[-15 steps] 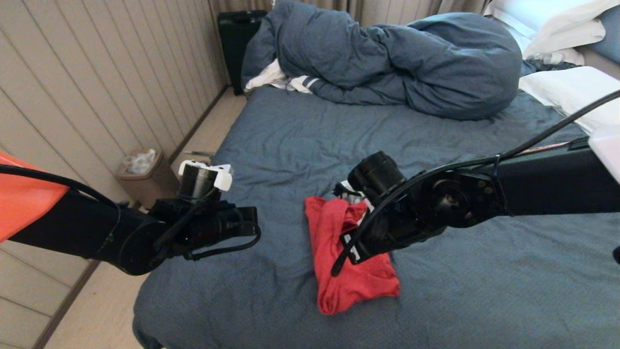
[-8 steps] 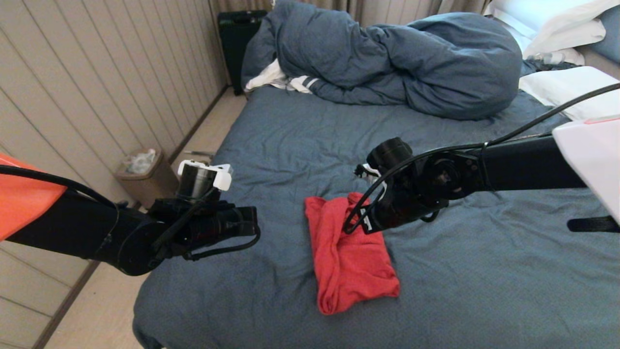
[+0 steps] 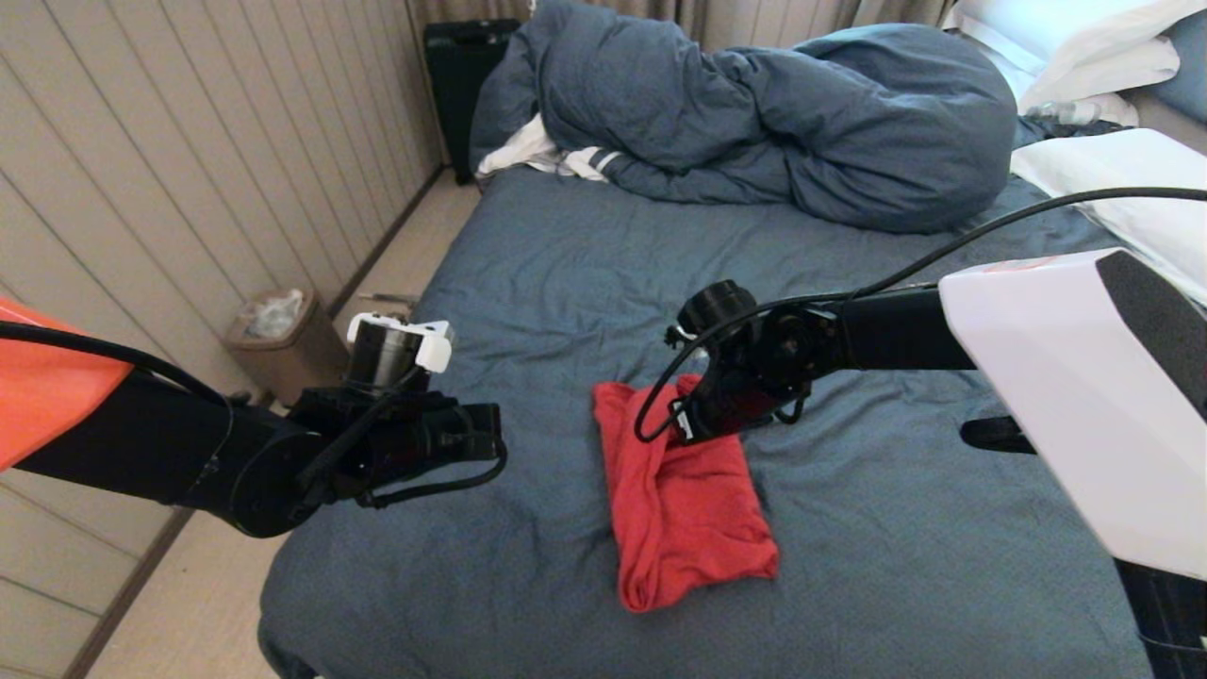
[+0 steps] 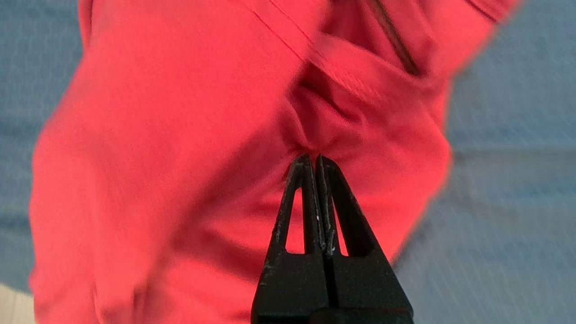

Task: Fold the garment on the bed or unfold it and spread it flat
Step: Fold the red T-shirt

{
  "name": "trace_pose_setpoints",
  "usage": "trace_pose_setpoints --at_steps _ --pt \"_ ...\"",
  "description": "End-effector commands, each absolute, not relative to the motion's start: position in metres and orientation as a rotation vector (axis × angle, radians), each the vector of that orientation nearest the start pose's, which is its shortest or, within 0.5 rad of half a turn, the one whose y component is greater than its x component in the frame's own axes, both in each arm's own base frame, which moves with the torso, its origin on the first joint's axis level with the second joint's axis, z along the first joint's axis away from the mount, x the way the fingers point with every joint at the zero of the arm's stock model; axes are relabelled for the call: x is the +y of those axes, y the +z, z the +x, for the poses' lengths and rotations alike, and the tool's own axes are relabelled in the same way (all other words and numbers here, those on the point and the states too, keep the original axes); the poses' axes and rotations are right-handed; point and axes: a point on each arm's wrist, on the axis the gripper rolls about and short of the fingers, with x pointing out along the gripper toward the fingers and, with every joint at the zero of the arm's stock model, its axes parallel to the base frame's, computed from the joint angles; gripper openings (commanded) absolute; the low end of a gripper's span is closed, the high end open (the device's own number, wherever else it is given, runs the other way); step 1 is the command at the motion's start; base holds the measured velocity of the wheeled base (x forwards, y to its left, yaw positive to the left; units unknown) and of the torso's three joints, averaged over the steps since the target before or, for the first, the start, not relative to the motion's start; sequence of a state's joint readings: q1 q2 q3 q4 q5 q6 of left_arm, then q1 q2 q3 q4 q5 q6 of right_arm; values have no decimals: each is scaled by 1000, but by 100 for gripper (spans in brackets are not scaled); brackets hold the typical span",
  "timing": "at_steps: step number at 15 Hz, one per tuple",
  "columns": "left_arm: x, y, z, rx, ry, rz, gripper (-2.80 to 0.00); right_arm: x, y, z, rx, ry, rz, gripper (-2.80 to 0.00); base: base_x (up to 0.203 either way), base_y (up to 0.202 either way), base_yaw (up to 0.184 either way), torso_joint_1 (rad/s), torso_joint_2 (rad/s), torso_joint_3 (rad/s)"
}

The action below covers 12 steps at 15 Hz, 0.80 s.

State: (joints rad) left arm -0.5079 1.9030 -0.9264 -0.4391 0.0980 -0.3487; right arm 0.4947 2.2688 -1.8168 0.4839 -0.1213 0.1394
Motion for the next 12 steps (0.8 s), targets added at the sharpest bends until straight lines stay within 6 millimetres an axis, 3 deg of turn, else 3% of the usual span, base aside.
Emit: trace_pose_setpoints --at_steps 1,6,12 --pt "-167 127 304 581 -304 -175 -280 216 125 401 936 280 -167 -280 0 0 0 0 0 0" --pt "-167 128 303 579 -305 -176 -280 244 111 411 867 293 -184 -280 0 0 0 0 0 0" --pt "-167 128 304 573 -304 -179 -280 275 121 412 670 351 -119 -280 0 0 0 0 0 0"
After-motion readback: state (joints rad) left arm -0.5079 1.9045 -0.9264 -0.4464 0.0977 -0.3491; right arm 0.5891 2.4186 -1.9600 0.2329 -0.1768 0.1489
